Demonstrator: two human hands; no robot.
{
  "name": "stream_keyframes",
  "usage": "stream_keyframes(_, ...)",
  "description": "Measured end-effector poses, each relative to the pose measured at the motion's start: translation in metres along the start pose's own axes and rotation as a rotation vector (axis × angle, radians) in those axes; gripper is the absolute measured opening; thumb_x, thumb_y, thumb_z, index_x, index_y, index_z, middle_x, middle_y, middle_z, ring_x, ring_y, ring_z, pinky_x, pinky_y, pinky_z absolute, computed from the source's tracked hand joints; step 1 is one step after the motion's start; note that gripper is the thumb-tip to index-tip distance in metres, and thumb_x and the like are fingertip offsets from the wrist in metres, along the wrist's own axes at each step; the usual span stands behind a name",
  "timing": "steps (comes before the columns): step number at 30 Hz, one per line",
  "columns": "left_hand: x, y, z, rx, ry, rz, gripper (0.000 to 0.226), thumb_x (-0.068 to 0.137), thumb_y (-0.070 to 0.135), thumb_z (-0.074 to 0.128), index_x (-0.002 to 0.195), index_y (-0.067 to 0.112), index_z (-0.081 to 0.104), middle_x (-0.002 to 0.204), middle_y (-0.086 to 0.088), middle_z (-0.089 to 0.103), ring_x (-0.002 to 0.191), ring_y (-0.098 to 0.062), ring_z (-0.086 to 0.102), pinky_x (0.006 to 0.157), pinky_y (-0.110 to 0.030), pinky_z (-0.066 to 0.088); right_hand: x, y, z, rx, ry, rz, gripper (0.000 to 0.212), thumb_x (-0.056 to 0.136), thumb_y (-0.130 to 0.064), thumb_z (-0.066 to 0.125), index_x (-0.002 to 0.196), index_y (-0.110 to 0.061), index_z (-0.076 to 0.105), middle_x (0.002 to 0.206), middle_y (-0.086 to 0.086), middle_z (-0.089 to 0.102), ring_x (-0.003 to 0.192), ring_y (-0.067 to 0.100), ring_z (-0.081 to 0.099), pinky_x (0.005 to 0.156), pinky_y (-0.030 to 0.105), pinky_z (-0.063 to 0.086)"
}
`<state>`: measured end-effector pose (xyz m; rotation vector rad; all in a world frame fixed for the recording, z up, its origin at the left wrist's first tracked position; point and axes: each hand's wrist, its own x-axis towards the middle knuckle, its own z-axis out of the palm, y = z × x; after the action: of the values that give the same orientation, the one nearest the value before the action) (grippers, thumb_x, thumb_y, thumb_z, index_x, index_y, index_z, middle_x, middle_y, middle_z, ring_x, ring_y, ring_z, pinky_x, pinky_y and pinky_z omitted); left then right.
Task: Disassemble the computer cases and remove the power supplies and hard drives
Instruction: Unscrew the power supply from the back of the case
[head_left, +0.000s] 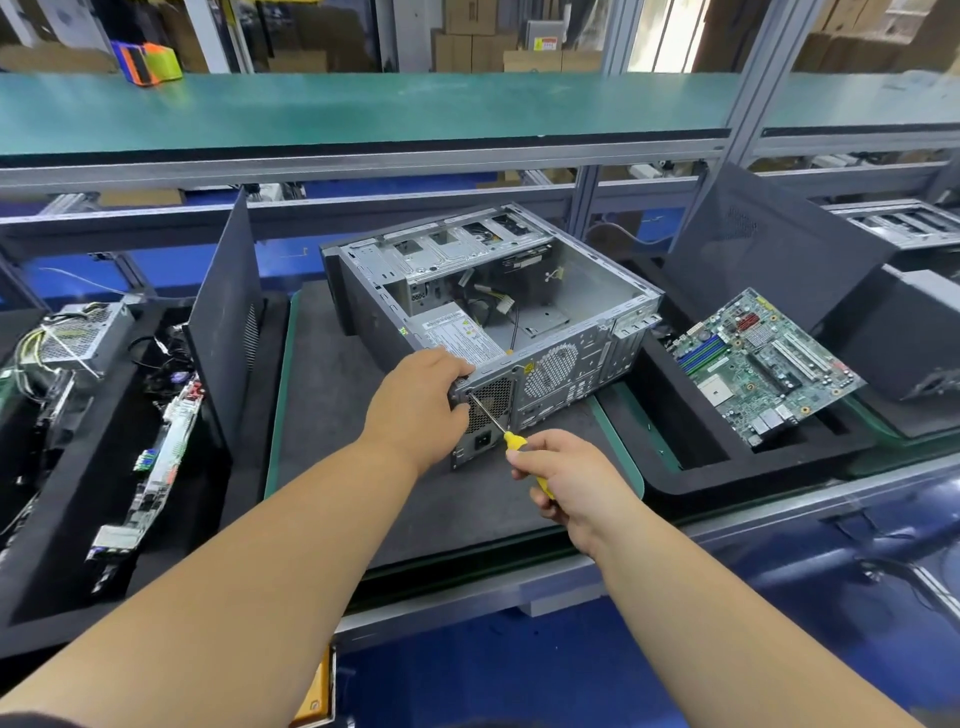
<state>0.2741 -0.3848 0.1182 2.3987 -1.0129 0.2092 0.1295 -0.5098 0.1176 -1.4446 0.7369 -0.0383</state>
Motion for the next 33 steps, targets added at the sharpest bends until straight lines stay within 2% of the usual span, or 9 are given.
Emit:
stream_keyframes(5,0.001,0.002,0.001,-0.014,0.051,-0.003,0.032,0.083,0.019,0.069,0.116,0.017,0.068,0.107,0.002,0.065,0.109,-0.023,0.055,0.095,-0.038,0.046,-0.001,-0.003,0.001,-0.012,0.003,-0.036,0.01,0.092,-0.019,0.067,0.092,-0.01,0.06,0.073,0.003,0.06,0.043,0.01,0.035,0.04,0.018,0.029)
stream_keyframes(7,0.001,0.002,0.001,-0.019,0.047,0.002,0.031,0.084,0.02,0.069,0.115,0.017,0.068,0.106,0.003,0.064,0.108,-0.023,0.055,0.094,-0.039,0.047,-0.004,-0.009,0.002,-0.022,0.006,0.016,0.019,0.097,-0.026,0.059,0.097,-0.008,0.065,0.075,0.005,0.061,0.046,0.011,0.034,0.044,0.02,0.029)
stream_keyframes(10,0.001,0.002,0.0,-0.018,0.038,-0.012,0.031,0.086,0.022,0.069,0.117,0.02,0.068,0.107,0.005,0.063,0.109,-0.02,0.054,0.094,-0.037,0.047,-0.006,-0.017,0.001,-0.006,-0.021,0.107,0.032,0.104,-0.025,0.046,0.103,-0.003,0.069,0.075,0.006,0.063,0.05,0.012,0.034,0.049,0.022,0.03)
stream_keyframes(15,0.001,0.002,0.002,-0.02,0.035,-0.027,0.031,0.087,0.023,0.069,0.118,0.021,0.067,0.11,0.006,0.063,0.112,-0.019,0.053,0.095,-0.036,0.046,-0.003,-0.014,-0.006,-0.038,0.012,0.056,0.019,0.099,-0.02,0.055,0.098,-0.007,0.069,0.078,0.005,0.067,0.051,0.012,0.044,0.051,0.024,0.036)
stream_keyframes(19,0.0,0.002,0.002,-0.027,0.051,-0.029,0.031,0.086,0.022,0.07,0.117,0.021,0.068,0.112,0.005,0.064,0.114,-0.02,0.053,0.095,-0.035,0.046,0.003,-0.003,-0.006,0.052,0.004,0.002,0.002,0.094,-0.014,0.063,0.094,-0.013,0.065,0.073,0.003,0.061,0.045,0.009,0.047,0.044,0.02,0.035)
stream_keyframes(25,-0.001,0.001,0.002,-0.025,0.045,-0.033,0.033,0.087,0.023,0.069,0.12,0.021,0.067,0.117,0.005,0.063,0.121,-0.019,0.051,0.098,-0.034,0.044,0.004,0.001,0.0,-0.023,0.038,-0.08,0.012,0.091,-0.013,0.067,0.099,-0.007,0.061,0.073,0.003,0.056,0.042,0.009,0.034,0.04,0.019,0.029)
stream_keyframes(28,0.0,0.002,0.002,-0.017,0.035,-0.029,0.033,0.088,0.023,0.069,0.12,0.02,0.067,0.117,0.003,0.063,0.124,-0.022,0.05,0.1,-0.038,0.043,0.004,-0.003,-0.002,-0.149,0.083,-0.087,0.021,0.094,-0.027,0.061,0.093,-0.006,0.064,0.071,0.002,0.06,0.045,0.011,0.038,0.047,0.024,0.032)
stream_keyframes(31,-0.001,0.003,0.002,-0.02,0.038,-0.037,0.032,0.087,0.023,0.069,0.119,0.02,0.067,0.116,0.003,0.063,0.12,-0.022,0.052,0.098,-0.038,0.045,0.003,-0.005,-0.005,-0.211,0.06,-0.086,0.023,0.097,-0.024,0.053,0.091,-0.008,0.068,0.071,0.001,0.066,0.05,0.012,0.044,0.053,0.026,0.036)
stream_keyframes(33,-0.001,0.003,0.002,-0.022,0.046,-0.043,0.032,0.087,0.023,0.07,0.119,0.02,0.067,0.117,0.003,0.063,0.119,-0.022,0.053,0.098,-0.038,0.045,0.003,-0.004,-0.007,-0.255,0.068,-0.128,0.018,0.096,-0.024,0.056,0.09,-0.011,0.067,0.073,-0.002,0.067,0.051,0.01,0.048,0.056,0.025,0.039)
